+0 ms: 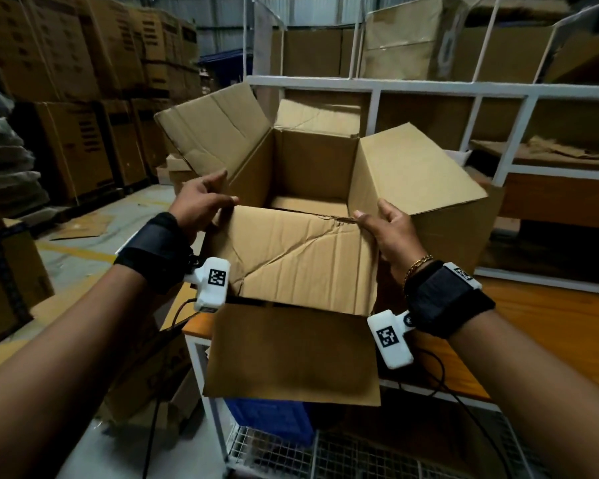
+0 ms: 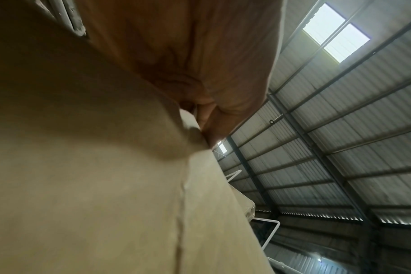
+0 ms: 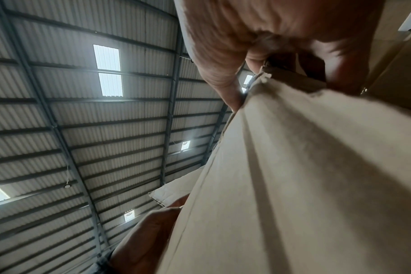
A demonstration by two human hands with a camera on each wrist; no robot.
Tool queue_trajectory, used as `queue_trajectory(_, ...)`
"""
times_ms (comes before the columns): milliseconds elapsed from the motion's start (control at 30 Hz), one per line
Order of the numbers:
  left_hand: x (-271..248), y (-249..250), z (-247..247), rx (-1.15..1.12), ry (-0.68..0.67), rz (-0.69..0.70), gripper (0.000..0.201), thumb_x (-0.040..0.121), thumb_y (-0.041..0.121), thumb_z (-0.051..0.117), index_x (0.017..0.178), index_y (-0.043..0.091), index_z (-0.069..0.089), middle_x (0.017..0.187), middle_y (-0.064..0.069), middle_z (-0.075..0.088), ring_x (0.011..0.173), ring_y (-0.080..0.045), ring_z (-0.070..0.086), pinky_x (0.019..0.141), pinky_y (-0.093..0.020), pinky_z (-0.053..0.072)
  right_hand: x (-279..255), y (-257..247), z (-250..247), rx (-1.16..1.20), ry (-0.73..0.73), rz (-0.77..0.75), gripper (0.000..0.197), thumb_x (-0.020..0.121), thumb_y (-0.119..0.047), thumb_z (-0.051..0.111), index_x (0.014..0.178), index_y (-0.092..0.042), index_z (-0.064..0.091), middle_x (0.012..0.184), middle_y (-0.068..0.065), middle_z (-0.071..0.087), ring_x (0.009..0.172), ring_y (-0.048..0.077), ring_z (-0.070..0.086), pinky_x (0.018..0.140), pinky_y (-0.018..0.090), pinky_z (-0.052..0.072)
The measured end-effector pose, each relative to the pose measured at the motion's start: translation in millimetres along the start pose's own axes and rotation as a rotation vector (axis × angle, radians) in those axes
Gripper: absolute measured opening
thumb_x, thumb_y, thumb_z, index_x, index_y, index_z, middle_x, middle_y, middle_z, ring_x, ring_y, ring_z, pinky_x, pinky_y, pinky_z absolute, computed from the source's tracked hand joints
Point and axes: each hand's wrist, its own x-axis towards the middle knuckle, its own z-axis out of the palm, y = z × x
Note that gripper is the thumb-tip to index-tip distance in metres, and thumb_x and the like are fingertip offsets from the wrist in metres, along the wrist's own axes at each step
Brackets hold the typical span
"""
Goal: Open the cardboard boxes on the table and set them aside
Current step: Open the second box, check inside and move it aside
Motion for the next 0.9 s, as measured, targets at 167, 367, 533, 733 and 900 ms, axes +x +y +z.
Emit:
queue_trajectory(167,-0.5,-9.1,-2.8,-0.004,0.019,-0.009,0.065,0.088,0.006,0.066,0.147,0.018,0.041,0.124,0.005,0.049,0.082,0.0,0.053,0.051,-0.03,0.047,1.4,3.2,3.7,-0.021,-0.009,0.009,0.08,0.089,-0.026,0.07,0.154,-0.011,0.026,0.16,0.009,0.025,0.142,0.021,0.033,0.114,0.043,0.031)
queue_trajectory(367,-1.6,-22.7,-2.7,-0.053,0.01,-0.089,0.064,0.088,0.006,0.066,0.146,0.021,0.042,0.104,0.002,0.059,0.078,-0.007,0.054,0.054,-0.026,0.045,-0.5,4.7,0.8,-0.086,-0.048,0.048,0.072,0.09,-0.029,0.068,0.151,-0.013,0.034,0.147,-0.004,0.046,0.117,0.012,0.053,0.073,0.026,0.044)
queue_trajectory(533,-7.7,-46.5,4.3,-0.045,-0.032,-0.191,0.063,0.089,0.009,0.065,0.146,0.022,0.041,0.104,-0.001,0.058,0.079,-0.01,0.053,0.055,-0.024,0.042,-5.3,18.5,2.0,-0.135,-0.078,0.128,0.079,0.087,-0.034,0.071,0.152,-0.015,0.031,0.155,0.002,0.037,0.127,0.018,0.046,0.095,0.038,0.041)
queue_trajectory(733,-18.7,-81.6,10.1,-0.017,-0.054,-0.239,0.064,0.09,0.01,0.065,0.148,0.021,0.038,0.099,-0.001,0.058,0.076,-0.011,0.053,0.06,-0.026,0.043,-19.8,44.9,4.8,-0.126,-0.115,0.191,0.067,0.09,-0.025,0.068,0.149,-0.015,0.037,0.131,0.001,0.053,0.09,0.01,0.054,0.092,0.04,0.046)
queue_trajectory(900,-23.6,-101.4,15.4,0.049,-0.059,-0.263,0.073,0.088,0.022,0.069,0.151,0.025,0.031,0.136,0.003,0.048,0.108,-0.018,0.051,0.066,-0.029,0.049,-24.5,62.7,-1.5,-0.322,-0.144,0.15,0.071,0.088,-0.038,0.068,0.149,-0.016,0.039,0.145,0.009,0.049,0.111,0.019,0.054,0.098,0.04,0.048)
